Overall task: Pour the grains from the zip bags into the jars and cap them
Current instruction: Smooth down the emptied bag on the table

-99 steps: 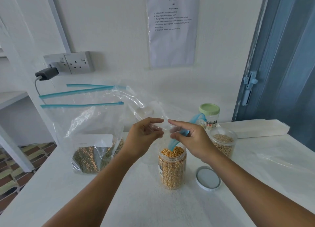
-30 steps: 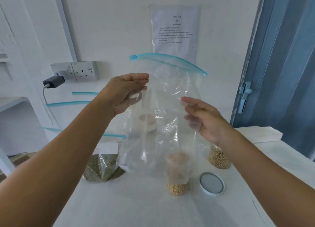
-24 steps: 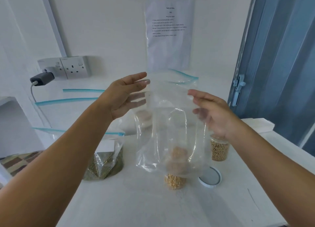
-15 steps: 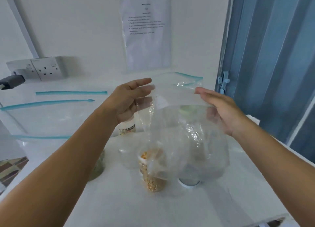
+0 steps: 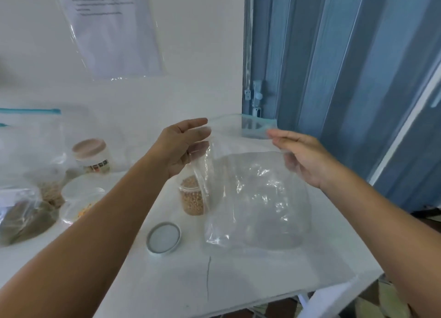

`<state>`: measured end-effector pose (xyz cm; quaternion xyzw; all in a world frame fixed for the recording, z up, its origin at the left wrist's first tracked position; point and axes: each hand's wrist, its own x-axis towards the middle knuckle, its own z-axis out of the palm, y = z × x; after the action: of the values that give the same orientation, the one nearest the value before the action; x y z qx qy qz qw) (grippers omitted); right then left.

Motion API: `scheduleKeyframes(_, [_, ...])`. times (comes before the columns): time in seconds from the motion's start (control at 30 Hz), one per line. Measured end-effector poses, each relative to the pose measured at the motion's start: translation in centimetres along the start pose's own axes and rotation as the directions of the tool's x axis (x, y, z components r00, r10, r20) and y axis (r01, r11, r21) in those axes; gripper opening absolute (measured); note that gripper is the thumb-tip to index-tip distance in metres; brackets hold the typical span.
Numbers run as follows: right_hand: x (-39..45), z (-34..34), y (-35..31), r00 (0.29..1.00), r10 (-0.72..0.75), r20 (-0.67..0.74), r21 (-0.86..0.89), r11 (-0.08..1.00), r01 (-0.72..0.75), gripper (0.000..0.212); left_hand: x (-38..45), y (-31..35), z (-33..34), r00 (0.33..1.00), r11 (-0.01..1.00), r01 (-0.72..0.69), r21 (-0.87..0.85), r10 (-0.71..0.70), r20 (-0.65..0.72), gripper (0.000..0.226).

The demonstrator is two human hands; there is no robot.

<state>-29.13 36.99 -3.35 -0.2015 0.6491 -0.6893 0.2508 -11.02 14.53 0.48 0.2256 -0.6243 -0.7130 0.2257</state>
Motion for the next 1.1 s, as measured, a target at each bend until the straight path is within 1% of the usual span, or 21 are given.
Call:
scheduleKeyframes(0.13, [1.5, -2.9, 1.6, 0.999, 0.035, -0.03, -0.012, 0.999, -0.035, 0.019, 1.4, -2.6, 3.1, 0.998, 0.999, 0.035, 0.018, -0.034, -0.046, 0.034])
scheduleKeyframes(0.23, [2.2, -4.5, 3.0, 0.996, 0.07, -0.055, -0.038, 0.997, -0.072, 0.019, 2.6, -4.8, 4.3, 0.997, 0.998, 0.07, 0.01, -0.069, -0.037, 0.036])
scheduleKeyframes(0.47, [2.7, -7.5, 6.9, 0.987, 0.142, -0.072, -0.229, 0.961, -0.155, 0.021, 4.4, -10.4, 6.3, 0.983, 0.983, 0.181, 0.027, -0.182, 0.02, 0.036])
scheduleKeyframes(0.63, [3.6, -9.1, 9.1, 0.974, 0.225, -0.015, -0.283, 0.934, -0.22, 0.027, 5.2, -14.0, 7.2, 0.97, 0.969, 0.243, 0.054, -0.243, -0.005, 0.035])
scheduleKeyframes(0.73, [4.8, -10.3, 10.1, 0.975, 0.219, 0.022, -0.298, 0.933, -0.203, 0.036, 5.8, -15.4, 8.1, 0.964, 0.958, 0.266, 0.102, -0.265, -0.022, 0.033])
scheduleKeyframes(0.83, [6.1, -11.5, 10.8, 0.973, 0.224, 0.062, -0.311, 0.93, -0.195, 0.04, 6.0, -16.4, 9.0, 0.95, 0.941, 0.312, 0.129, -0.304, -0.074, 0.032])
scheduleKeyframes(0.93, [7.1, -12.7, 11.7, 0.958, 0.248, 0.147, -0.348, 0.919, -0.185, 0.041, 6.0, -17.1, 9.5, 0.949, 0.912, 0.315, 0.265, -0.302, -0.087, 0.033])
scheduleKeyframes(1.03, [7.8, -13.6, 12.7, 0.938, 0.265, 0.222, -0.389, 0.906, -0.163, 0.039, 6.5, -16.8, 9.6, 0.949, 0.853, 0.312, 0.418, -0.299, -0.099, 0.04])
scheduleKeyframes(1.07, [8.1, -13.8, 13.1, 0.937, 0.26, 0.231, -0.387, 0.909, -0.157, 0.039, 6.8, -16.4, 9.8, 0.953, 0.797, 0.298, 0.525, -0.279, -0.116, 0.044])
scheduleKeyframes(1.1, [8.3, -14.0, 13.3, 0.938, 0.257, 0.231, -0.383, 0.911, -0.156, 0.038, 7.1, -16.0, 10.2, 0.956, 0.689, 0.282, 0.668, -0.257, -0.14, 0.048])
